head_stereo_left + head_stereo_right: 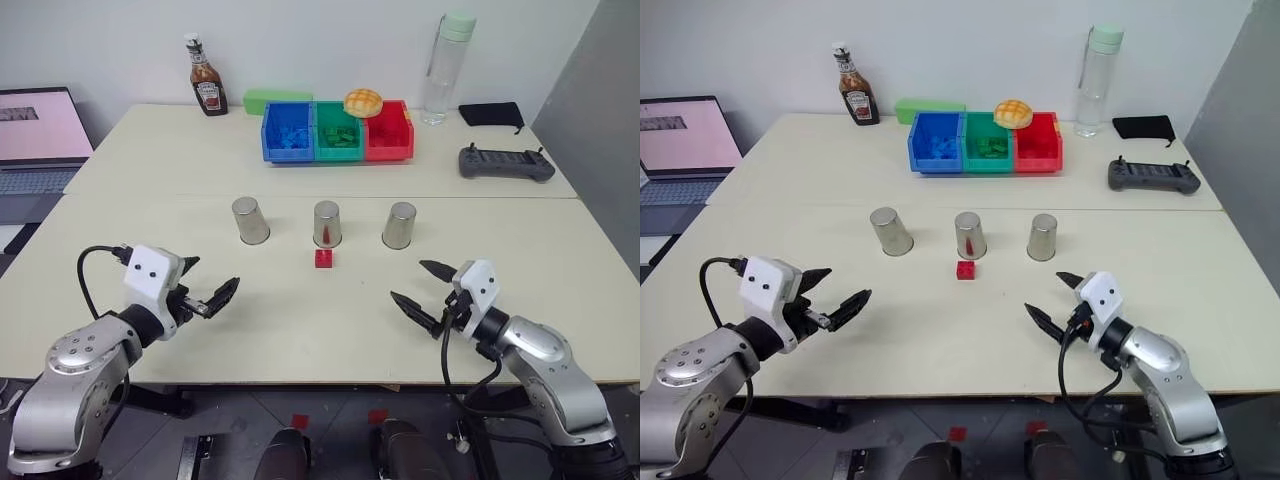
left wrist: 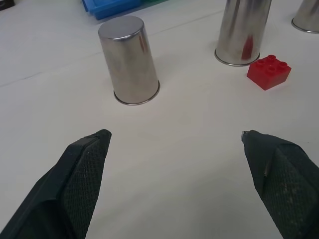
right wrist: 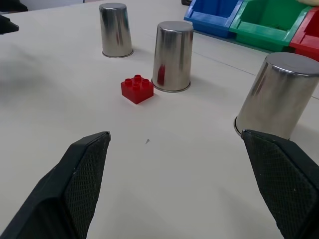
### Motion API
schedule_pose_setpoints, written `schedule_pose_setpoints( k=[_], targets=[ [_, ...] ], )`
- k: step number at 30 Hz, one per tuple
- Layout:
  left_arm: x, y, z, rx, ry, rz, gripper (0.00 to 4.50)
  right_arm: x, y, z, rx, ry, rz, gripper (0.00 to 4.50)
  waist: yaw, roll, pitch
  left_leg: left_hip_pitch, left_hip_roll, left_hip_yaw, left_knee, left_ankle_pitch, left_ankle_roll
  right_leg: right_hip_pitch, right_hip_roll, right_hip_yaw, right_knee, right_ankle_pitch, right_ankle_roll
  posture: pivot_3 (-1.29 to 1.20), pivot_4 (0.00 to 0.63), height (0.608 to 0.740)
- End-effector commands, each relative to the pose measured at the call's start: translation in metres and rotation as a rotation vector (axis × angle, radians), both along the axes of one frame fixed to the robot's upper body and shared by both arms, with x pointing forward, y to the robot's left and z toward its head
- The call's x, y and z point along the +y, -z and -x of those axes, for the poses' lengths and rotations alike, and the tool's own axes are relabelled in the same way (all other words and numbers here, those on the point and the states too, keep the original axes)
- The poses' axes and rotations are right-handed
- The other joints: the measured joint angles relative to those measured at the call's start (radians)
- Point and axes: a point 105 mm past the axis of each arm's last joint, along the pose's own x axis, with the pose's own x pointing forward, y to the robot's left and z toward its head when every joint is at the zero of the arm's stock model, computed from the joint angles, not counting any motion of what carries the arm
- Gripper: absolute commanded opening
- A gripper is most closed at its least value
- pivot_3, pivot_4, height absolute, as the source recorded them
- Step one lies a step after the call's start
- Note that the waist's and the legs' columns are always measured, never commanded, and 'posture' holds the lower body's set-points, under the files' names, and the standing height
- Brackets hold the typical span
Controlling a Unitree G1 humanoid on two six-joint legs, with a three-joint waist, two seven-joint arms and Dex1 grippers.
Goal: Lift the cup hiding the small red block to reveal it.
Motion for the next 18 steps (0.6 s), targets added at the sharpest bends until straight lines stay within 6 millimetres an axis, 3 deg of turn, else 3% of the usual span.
schedule_pose_setpoints(
  k=[1, 18],
  targets=[
    [-0.005, -0.011, 0.006, -0.036, 0.038, -0.012, 4.50, -0.001, -0.009, 0.000, -0.041, -0.011, -0.003, 4.49, 0.000, 0.000, 0.000, 0.000, 0.000, 0.000, 0.000, 0.000, 0.000, 0.000, 0.000, 0.000, 0.000, 0.000, 0.000, 0.00, 0.150, 0.740],
    [-0.016, -0.025, 0.020, -0.063, 0.106, -0.027, 4.50, 0.002, -0.024, 0.010, -0.063, -0.041, -0.002, 4.49, 0.000, 0.000, 0.000, 0.000, 0.000, 0.000, 0.000, 0.000, 0.000, 0.000, 0.000, 0.000, 0.000, -0.001, 0.002, 0.00, 0.150, 0.740]
  ],
)
